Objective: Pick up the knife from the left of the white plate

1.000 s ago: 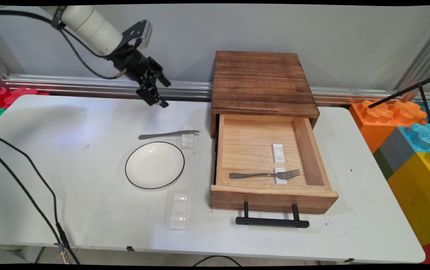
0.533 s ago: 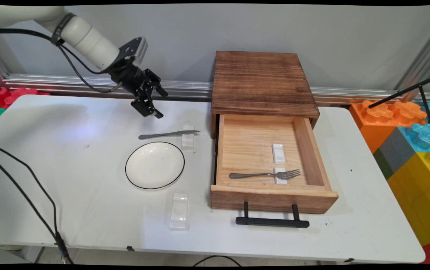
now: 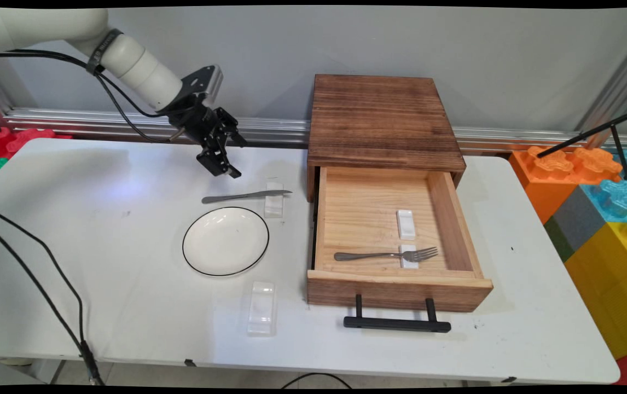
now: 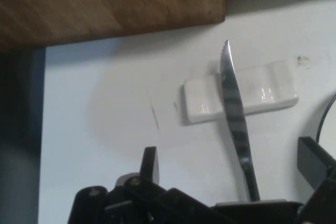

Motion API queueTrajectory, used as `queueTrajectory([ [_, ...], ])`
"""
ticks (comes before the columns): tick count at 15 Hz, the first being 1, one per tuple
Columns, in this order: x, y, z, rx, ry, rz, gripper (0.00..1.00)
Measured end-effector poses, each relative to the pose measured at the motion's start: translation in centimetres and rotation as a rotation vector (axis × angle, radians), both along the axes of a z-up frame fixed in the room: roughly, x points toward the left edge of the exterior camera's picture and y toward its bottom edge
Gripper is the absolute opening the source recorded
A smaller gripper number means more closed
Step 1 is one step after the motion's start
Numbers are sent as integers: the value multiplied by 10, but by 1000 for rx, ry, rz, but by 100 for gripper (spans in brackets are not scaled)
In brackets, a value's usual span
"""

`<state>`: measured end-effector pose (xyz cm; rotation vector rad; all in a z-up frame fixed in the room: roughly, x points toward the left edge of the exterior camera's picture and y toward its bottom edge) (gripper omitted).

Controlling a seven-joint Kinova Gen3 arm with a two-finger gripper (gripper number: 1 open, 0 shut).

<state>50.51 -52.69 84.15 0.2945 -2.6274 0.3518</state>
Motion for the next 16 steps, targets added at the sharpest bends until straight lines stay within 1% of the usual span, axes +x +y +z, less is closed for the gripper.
queueTrajectory([
  [7, -9, -10, -16, 45, -25, 29, 100],
  [16, -12, -20, -28, 49, -54, 28, 100],
])
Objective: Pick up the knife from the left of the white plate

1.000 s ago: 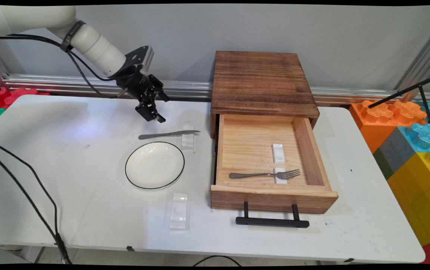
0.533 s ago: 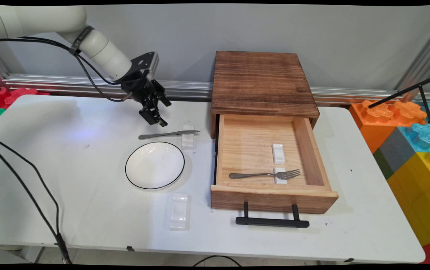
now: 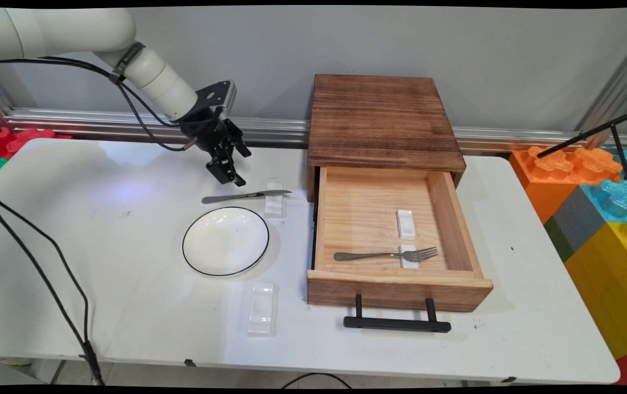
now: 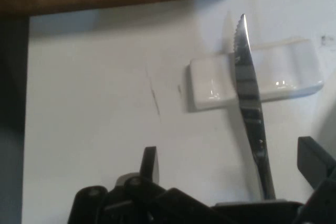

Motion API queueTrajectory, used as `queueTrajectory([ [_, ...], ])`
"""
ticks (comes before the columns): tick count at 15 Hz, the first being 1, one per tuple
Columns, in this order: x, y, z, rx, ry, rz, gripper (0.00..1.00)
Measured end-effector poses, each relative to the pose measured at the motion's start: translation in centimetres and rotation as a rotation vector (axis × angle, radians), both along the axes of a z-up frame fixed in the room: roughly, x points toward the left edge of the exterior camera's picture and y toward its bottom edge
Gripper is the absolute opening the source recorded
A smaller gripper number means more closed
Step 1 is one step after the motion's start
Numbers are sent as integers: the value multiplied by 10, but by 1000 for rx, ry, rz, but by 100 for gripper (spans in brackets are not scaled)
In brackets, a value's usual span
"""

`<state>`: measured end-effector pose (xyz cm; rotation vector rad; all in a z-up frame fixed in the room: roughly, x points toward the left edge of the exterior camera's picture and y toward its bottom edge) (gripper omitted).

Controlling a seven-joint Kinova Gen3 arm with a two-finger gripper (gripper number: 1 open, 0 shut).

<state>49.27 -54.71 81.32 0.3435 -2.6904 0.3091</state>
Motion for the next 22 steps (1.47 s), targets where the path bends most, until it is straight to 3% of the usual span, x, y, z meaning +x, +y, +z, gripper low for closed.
queueTrajectory([
  [11, -1, -4, -18, 45, -45, 16, 100],
  [22, -10, -10, -37, 72, -50, 27, 100],
])
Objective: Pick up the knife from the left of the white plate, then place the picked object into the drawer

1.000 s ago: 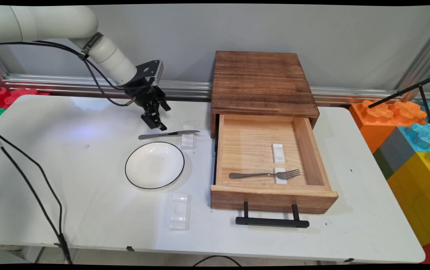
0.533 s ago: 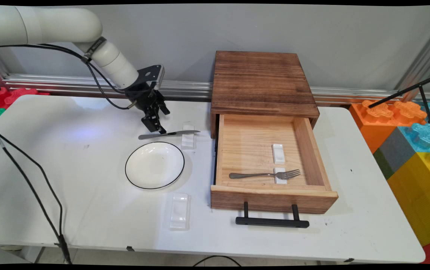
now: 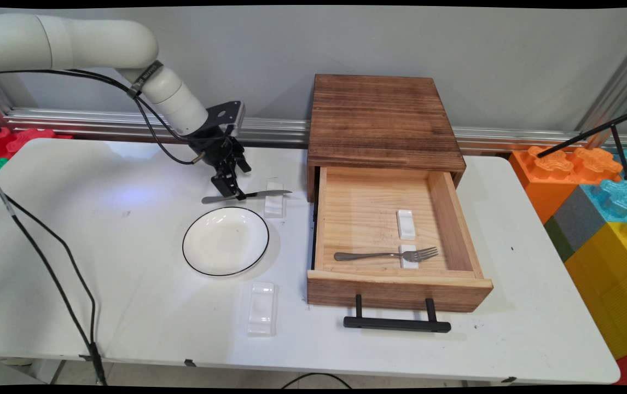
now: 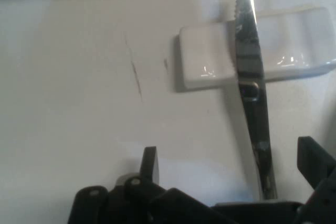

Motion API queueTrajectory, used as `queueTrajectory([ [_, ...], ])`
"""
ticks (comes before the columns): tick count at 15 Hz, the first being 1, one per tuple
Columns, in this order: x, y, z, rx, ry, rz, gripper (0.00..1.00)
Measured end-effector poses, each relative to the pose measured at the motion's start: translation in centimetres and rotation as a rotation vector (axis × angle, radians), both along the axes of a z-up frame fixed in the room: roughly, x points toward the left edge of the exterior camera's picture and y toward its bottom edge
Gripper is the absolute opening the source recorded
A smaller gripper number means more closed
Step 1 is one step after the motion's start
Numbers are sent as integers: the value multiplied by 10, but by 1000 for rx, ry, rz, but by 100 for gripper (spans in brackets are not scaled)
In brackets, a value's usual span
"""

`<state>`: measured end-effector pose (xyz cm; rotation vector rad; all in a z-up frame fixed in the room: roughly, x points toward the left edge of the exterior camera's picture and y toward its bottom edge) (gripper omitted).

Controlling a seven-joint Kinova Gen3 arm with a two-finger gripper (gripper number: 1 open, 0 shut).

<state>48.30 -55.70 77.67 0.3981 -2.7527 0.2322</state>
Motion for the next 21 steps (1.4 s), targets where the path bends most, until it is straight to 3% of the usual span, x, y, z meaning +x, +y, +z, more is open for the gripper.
queueTrajectory([
  [14, -5, -8, -13, 8, 8, -12, 100],
  [15, -5, -8, -14, 7, 7, -13, 0],
  [21, -4, -9, -16, 14, 9, -15, 0],
])
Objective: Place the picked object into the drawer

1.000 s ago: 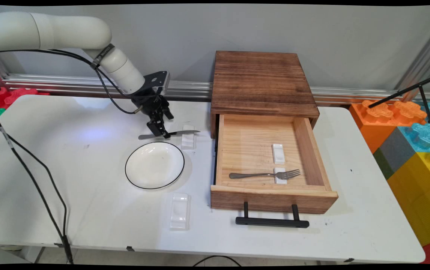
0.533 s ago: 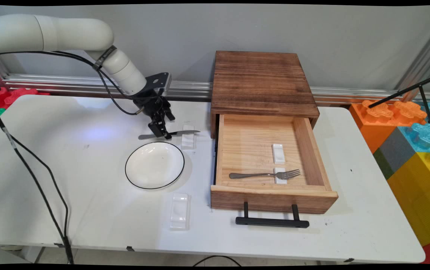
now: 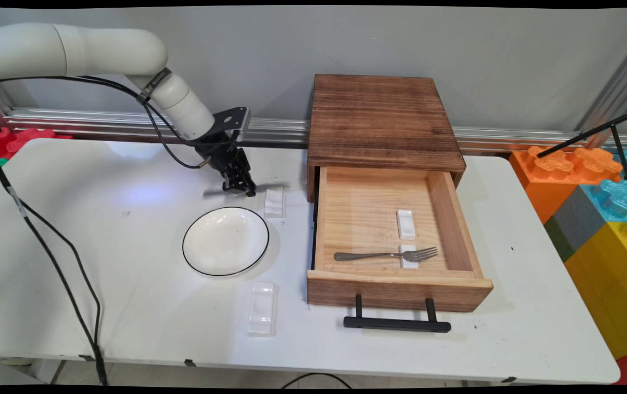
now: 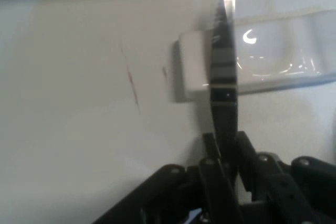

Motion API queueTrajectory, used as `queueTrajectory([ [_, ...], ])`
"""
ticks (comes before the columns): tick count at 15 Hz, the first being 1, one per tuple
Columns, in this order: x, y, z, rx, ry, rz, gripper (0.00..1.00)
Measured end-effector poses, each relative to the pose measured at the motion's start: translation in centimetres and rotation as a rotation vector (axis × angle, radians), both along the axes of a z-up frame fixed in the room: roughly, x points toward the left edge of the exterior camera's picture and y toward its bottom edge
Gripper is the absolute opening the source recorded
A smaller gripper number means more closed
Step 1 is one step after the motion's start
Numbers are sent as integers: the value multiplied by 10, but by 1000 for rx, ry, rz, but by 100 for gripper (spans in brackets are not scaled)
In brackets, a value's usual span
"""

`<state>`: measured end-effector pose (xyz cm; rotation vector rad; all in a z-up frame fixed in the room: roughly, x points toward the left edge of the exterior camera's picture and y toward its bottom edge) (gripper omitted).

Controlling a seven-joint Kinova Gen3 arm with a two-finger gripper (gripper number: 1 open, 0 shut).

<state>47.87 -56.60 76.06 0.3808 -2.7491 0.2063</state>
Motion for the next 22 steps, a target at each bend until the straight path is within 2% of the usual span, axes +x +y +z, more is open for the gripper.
queueTrajectory([
  [6, 0, 7, 3, 20, 3, 3, 0],
  [12, 0, 18, 18, 15, 12, 2, 0],
  [17, 1, 29, 45, 1, 15, 9, 0],
  [22, -4, 44, 92, -37, 15, 28, 0],
])
